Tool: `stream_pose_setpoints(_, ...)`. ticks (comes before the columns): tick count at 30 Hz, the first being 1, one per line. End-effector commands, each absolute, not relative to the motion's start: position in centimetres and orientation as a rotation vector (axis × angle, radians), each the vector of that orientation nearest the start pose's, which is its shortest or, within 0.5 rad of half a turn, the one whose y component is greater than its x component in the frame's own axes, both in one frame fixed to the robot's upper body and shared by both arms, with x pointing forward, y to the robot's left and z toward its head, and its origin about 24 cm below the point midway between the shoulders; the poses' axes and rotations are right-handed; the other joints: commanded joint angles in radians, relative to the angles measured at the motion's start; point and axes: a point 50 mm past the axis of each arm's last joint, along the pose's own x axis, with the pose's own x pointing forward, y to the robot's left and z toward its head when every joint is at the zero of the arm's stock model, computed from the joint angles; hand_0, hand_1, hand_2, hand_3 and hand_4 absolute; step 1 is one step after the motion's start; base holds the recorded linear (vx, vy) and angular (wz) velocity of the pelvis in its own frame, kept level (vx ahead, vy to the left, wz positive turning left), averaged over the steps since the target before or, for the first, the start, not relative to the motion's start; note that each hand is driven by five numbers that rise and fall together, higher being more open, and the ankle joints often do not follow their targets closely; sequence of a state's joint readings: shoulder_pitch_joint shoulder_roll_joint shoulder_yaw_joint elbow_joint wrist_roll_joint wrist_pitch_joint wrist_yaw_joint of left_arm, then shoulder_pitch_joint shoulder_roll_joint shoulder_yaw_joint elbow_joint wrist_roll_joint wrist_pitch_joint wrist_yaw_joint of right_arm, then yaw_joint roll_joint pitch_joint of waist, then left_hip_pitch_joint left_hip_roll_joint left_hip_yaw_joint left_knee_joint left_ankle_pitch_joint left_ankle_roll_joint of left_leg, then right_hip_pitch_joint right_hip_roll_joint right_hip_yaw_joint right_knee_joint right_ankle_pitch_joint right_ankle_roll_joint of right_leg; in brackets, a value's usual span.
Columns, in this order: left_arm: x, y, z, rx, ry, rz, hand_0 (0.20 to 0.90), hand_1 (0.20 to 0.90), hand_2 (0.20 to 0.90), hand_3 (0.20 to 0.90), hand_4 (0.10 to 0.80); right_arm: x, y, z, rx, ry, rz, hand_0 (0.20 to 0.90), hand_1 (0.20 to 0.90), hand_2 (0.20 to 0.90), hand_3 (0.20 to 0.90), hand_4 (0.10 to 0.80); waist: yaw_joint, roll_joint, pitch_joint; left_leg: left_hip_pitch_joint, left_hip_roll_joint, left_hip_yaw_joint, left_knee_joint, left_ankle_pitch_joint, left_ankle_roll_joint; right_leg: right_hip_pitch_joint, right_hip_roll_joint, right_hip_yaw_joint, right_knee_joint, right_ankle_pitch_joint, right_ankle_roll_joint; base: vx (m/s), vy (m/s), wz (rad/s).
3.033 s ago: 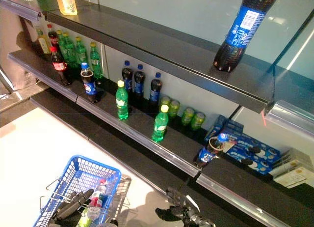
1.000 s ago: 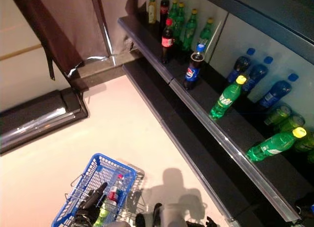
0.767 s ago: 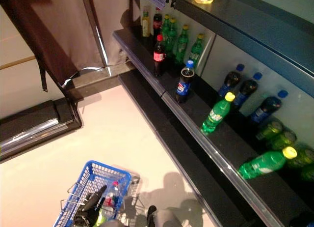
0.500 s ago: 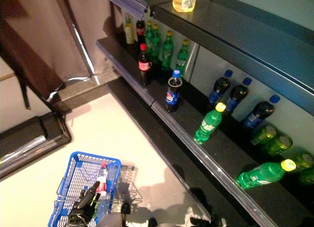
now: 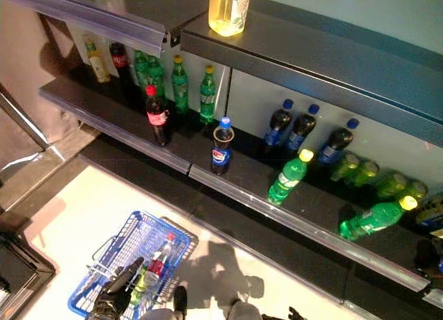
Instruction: Pick up the drink and place into the basket.
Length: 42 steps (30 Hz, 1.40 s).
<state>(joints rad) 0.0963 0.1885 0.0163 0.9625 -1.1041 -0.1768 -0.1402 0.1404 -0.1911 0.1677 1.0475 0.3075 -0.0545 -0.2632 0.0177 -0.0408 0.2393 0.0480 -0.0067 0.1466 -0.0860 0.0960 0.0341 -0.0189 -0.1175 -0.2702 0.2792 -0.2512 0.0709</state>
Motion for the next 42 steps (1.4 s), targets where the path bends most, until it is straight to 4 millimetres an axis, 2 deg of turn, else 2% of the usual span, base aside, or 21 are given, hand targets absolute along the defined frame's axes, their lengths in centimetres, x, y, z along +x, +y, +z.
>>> stream_pose_setpoints(1,15.3,25.6,-10.2,-0.802,0.313,0.534,0.3,0.3,0.3,0.2,0.1,8.4,-22.5,-15.5,-0.235,1.081,-0.312,0.9,0.9,0.9,0.9,0.8,0.035,0.034,-0.038,-0.015,0.036,0.088,0.124,-0.111,-0.065,0.065,0.016,-0.018,-0.158,0.195,0.016,0.028,0.005,-0.37)
stream_pose_setpoints(3,15.7,24.8,-10.3,-0.814,0.312,0.51,0.3,0.3,0.3,0.2,0.1,8.6,-22.5,-15.5,-0.224,1.083,-0.309,0.9,0.9,0.9,0.9,0.8,0.028,0.014,-0.036,-0.055,0.022,0.094,0.225,-0.14,-0.067,0.08,0.029,0.005,-0.184,0.198,-0.006,0.027,-0.044,0.0)
stream_pose_setpoints(4,15.9,24.4,-10.4,-0.835,0.303,0.507,0.3,0.3,0.3,0.2,0.1,8.7,-22.6,-15.5,-0.239,1.086,-0.293,0.9,0.9,0.9,0.9,0.8,0.033,0.0,-0.03,-0.086,0.017,0.098,0.312,-0.154,-0.075,0.09,0.015,-0.003,-0.196,0.21,-0.014,0.042,-0.05,0.26)
stream_pose_setpoints(6,16.2,23.6,-10.4,-0.902,0.291,0.504,0.3,0.3,0.3,0.2,0.1,9.0,-23.4,-15.2,-0.272,1.095,-0.288,0.9,0.9,0.9,0.9,0.8,0.048,-0.008,-0.009,-0.204,0.017,0.045,0.52,-0.076,-0.112,0.1,0.011,-0.003,-0.206,0.217,-0.035,0.009,0.016,0.23)
stream_pose_setpoints(8,15.8,23.0,-10.7,-0.948,0.289,0.505,0.3,0.3,0.3,0.2,0.1,9.4,-24.0,-15.0,-0.296,1.091,-0.286,0.9,0.9,0.9,0.9,0.8,0.066,-0.007,0.004,-0.241,0.001,-0.018,0.57,-0.054,-0.12,0.1,0.009,0.006,-0.196,0.221,-0.037,0.038,0.2,0.01)
stream_pose_setpoints(9,15.1,22.7,-11.0,-0.955,0.302,0.511,0.3,0.3,0.3,0.2,0.1,9.7,-24.3,-14.9,-0.3,1.081,-0.288,0.9,0.9,0.9,0.9,0.8,0.08,-0.011,0.005,-0.215,0.003,-0.067,0.526,-0.075,-0.108,0.104,0.003,0.034,-0.199,0.227,-0.026,0.084,0.279,-0.11)
stream_pose_setpoints(10,14.9,22.6,-11.1,-0.955,0.306,0.51,0.3,0.3,0.3,0.2,0.1,9.8,-24.3,-14.8,-0.297,1.081,-0.289,0.9,0.9,0.9,0.9,0.8,0.079,-0.013,0.001,-0.203,0.011,-0.066,0.496,-0.075,-0.104,0.102,0.001,0.037,-0.202,0.23,-0.024,0.128,0.339,-0.38)
stream_pose_setpoints(12,13.6,22.2,-11.8,-0.953,0.336,0.522,0.3,0.3,0.3,0.2,0.1,9.6,-24.6,-14.8,-0.281,1.078,-0.291,0.9,0.9,0.9,0.9,0.8,0.069,-0.009,-0.022,-0.133,0.108,-0.067,0.286,-0.048,-0.105,0.098,0.0,0.058,-0.213,0.233,-0.011,0.166,0.372,-0.47)
stream_pose_setpoints(13,13.4,22.2,-12.0,-0.95,0.351,0.532,0.3,0.3,0.3,0.2,0.1,9.5,-24.7,-14.8,-0.283,1.073,-0.283,0.9,0.9,0.9,0.9,0.8,0.074,-0.007,-0.02,-0.104,0.138,-0.085,0.219,-0.013,-0.118,0.107,-0.001,0.075,-0.213,0.229,-0.007,0.198,0.475,-0.39)
stream_pose_setpoints(15,13.6,22.3,-12.1,-0.922,0.385,0.543,0.3,0.3,0.3,0.2,0.1,9.6,-24.4,-14.8,-0.279,1.048,-0.259,0.9,0.9,0.9,0.9,0.8,0.06,-0.002,-0.024,-0.073,0.169,-0.061,0.182,-0.025,-0.13,0.09,-0.015,0.083,-0.18,0.218,0.003,0.14,0.374,-0.08)
stream_pose_setpoints(16,14.3,22.7,-11.9,-0.877,0.409,0.529,0.3,0.3,0.3,0.2,0.1,9.6,-23.9,-14.7,-0.271,1.027,-0.246,0.9,0.9,0.9,0.9,0.8,0.042,0.003,-0.025,-0.046,0.175,-0.026,0.171,-0.047,-0.131,0.068,-0.031,0.081,-0.137,0.21,0.014,0.066,0.197,0.14)
stream_pose_setpoints(17,14.3,22.7,-11.9,-0.876,0.409,0.529,0.3,0.3,0.3,0.2,0.1,9.6,-23.9,-14.7,-0.271,1.027,-0.246,0.9,0.9,0.9,0.9,0.8,0.042,0.003,-0.025,-0.046,0.175,-0.026,0.171,-0.047,-0.131,0.068,-0.031,0.081,-0.137,0.21,0.014,0.157,0.299,0.23)
stream_pose_setpoints(18,15.1,23.4,-11.4,-0.812,0.416,0.488,0.3,0.3,0.3,0.2,0.1,10.3,-23.0,-14.5,-0.264,0.973,-0.21,0.9,0.9,0.9,0.9,0.8,0.035,0.005,-0.022,-0.025,0.144,-0.041,0.168,-0.077,-0.123,0.048,-0.068,0.08,-0.111,0.232,0.049,0.125,0.17,0.44)
stream_pose_setpoints(19,15.1,23.5,-11.4,-0.807,0.416,0.487,0.3,0.3,0.3,0.2,0.1,10.4,-22.9,-14.4,-0.266,0.964,-0.202,0.9,0.9,0.9,0.9,0.8,0.035,0.004,-0.021,-0.021,0.14,-0.042,0.167,-0.08,-0.122,0.049,-0.073,0.079,-0.11,0.235,0.053,0.172,0.206,0.56)
stream_pose_setpoints(22,14.9,24.4,-11.1,-0.804,0.409,0.507,0.3,0.3,0.3,0.2,0.1,12.5,-21.4,-13.4,-0.301,0.87,-0.134,0.9,0.9,0.9,0.9,0.8,0.047,0.005,-0.026,0.004,0.114,-0.032,0.155,-0.103,-0.112,0.051,-0.134,0.05,-0.131,0.289,0.099,0.098,0.08,0.14)
stream_pose_setpoints(24,14.5,25.2,-10.8,-0.784,0.399,0.508,0.3,0.3,0.3,0.2,0.1,14.9,-20.2,-11.7,-0.311,0.777,-0.084,0.9,0.9,0.9,0.9,0.8,0.044,0.007,-0.031,0.012,0.112,-0.02,0.152,-0.115,-0.097,0.035,-0.147,0.062,-0.101,0.292,0.11,0.025,0.022,-0.26)
stream_pose_setpoints(25,14.5,25.2,-10.8,-0.784,0.399,0.508,0.3,0.3,0.3,0.2,0.1,14.8,-20.2,-11.7,-0.311,0.778,-0.084,0.9,0.9,0.9,0.9,0.8,0.044,0.007,-0.031,0.011,0.111,-0.02,0.153,-0.115,-0.097,0.034,-0.147,0.063,-0.1,0.291,0.11,-0.045,-0.071,-0.25)
stream_pose_setpoints(26,15.0,25.5,-10.2,-0.776,0.372,0.504,0.3,0.3,0.3,0.2,0.1,16.6,-19.6,-9.9,-0.337,0.683,-0.022,0.9,0.9,0.9,0.9,0.8,0.049,0.002,-0.033,-0.008,0.117,-0.008,0.188,-0.123,-0.093,0.039,-0.146,0.052,-0.099,0.267,0.103,-0.07,-0.122,-0.14)
stream_pose_setpoints(30,15.8,25.8,-9.6,-0.799,0.336,0.527,0.3,0.3,0.3,0.2,0.1,18.4,-19.4,-7.4,-0.395,0.563,0.019,0.9,0.9,0.9,0.9,0.8,0.052,-0.012,-0.034,-0.033,0.121,-0.019,0.228,-0.137,-0.099,0.062,-0.133,0.053,-0.151,0.263,0.091,-0.059,-0.175,-0.01)
stream_pose_setpoints(36,14.1,24.6,-10.3,-0.81,0.367,0.543,0.3,0.3,0.3,0.2,0.1,18.2,-20.9,-4.8,-0.46,0.463,0.024,0.9,0.9,0.9,0.9,0.8,0.035,-0.007,-0.064,0.018,0.153,-0.024,0.142,-0.101,-0.123,0.112,-0.095,0.041,-0.198,0.244,0.074,-0.044,-0.109,0.02)
stream_pose_setpoints(42,13.2,24.7,-10.6,-0.812,0.404,0.557,0.3,0.3,0.3,0.2,0.1,19.1,-19.5,-0.8,-0.462,0.298,0.268,0.9,0.9,0.9,0.9,0.8,0.018,-0.004,-0.086,0.057,0.17,-0.012,0.073,-0.067,-0.141,0.138,-0.075,0.033,-0.234,0.247,0.068,-0.081,-0.047,-0.03)
